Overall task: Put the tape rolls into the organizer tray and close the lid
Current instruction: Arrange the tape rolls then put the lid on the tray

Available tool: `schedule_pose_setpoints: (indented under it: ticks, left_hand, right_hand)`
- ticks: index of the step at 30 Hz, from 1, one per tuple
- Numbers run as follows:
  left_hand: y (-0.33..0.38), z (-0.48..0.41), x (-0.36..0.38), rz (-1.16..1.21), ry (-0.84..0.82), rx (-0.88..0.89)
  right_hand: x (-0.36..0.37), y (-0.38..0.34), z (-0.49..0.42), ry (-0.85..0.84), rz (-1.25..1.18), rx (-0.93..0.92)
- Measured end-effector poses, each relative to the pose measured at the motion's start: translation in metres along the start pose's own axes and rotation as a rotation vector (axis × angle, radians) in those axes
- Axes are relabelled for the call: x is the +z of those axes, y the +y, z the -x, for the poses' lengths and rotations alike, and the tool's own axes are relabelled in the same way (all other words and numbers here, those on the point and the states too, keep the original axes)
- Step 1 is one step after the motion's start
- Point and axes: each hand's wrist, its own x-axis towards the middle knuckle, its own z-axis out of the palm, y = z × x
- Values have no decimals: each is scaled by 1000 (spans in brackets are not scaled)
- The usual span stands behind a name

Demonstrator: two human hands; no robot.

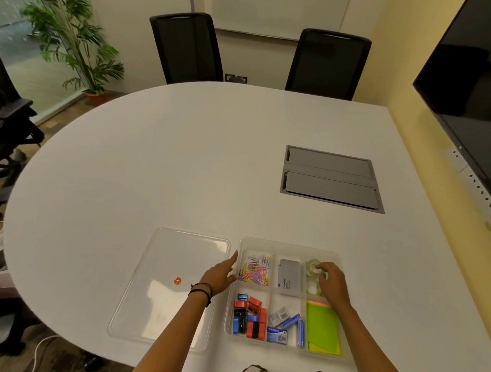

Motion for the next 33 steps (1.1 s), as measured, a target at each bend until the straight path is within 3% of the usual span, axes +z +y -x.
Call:
schedule_pose_setpoints:
  ticks: [2,6,8,19,33]
  left_hand:
    - [-2,-2,0,-60,-8,-13]
    - [-5,-8,4,-165,-7,-22]
    - [-5,-9,7,-176,5,-22]
    - [-6,-11,9,-127,3,-49]
    - [-12,-14,11,-155,0,-32]
  right_hand:
    - [-2,1,-7,2,-4,65]
    - [4,-5,-22,-266,76,137]
    - [6,-9,-25,-300,113,148]
    - [25,-20,-30,-299,488,39]
    - [32,-9,-30,-162,345,129]
